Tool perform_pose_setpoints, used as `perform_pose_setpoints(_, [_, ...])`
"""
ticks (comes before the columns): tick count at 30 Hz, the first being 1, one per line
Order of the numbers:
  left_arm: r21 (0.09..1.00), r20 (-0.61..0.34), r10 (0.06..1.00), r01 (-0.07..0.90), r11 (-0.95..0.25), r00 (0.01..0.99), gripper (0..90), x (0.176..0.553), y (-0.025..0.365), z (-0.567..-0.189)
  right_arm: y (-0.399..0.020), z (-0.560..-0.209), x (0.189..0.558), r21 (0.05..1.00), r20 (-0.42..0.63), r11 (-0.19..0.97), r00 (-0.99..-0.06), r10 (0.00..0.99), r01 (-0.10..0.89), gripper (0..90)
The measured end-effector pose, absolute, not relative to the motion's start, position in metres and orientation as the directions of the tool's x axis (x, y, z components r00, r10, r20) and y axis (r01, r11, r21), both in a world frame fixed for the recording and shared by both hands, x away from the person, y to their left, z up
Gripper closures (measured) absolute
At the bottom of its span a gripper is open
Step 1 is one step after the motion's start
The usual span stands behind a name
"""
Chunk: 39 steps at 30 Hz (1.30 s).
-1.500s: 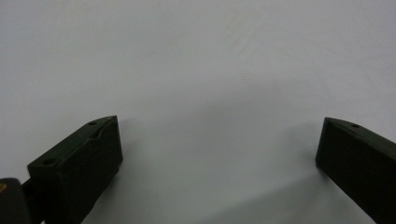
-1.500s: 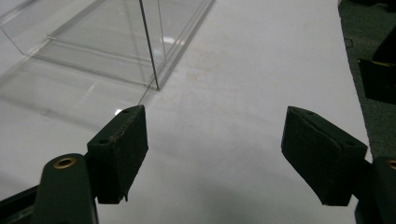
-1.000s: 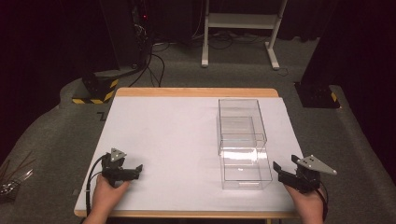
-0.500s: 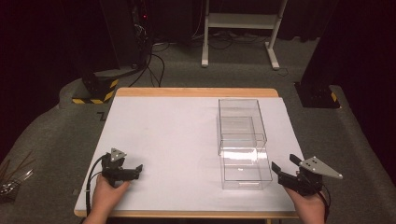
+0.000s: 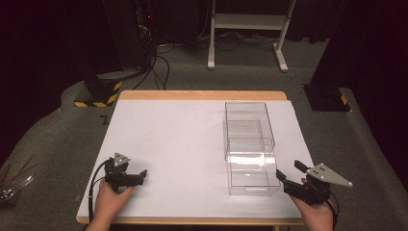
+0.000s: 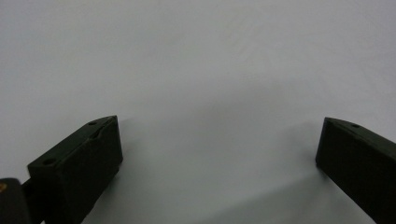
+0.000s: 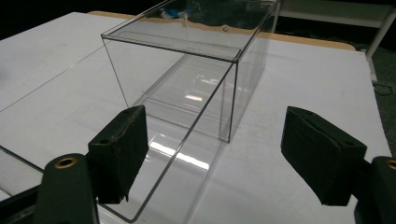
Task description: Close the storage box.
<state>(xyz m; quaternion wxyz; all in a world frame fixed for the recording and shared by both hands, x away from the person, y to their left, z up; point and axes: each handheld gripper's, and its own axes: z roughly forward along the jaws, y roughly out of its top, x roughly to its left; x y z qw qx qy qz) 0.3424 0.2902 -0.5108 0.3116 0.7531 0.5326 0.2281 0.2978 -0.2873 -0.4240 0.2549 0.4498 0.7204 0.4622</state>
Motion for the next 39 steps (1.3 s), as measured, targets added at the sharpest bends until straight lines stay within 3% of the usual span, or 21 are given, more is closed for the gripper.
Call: perform_pose_setpoints(39, [0.711,0.01,0.944,0.661,-0.238,0.329,0.7,0.343,0.29,-0.511,-0.277,-0.439,0.274,0.884,0.072,0.193,-0.533,0.843,0.425,24.7])
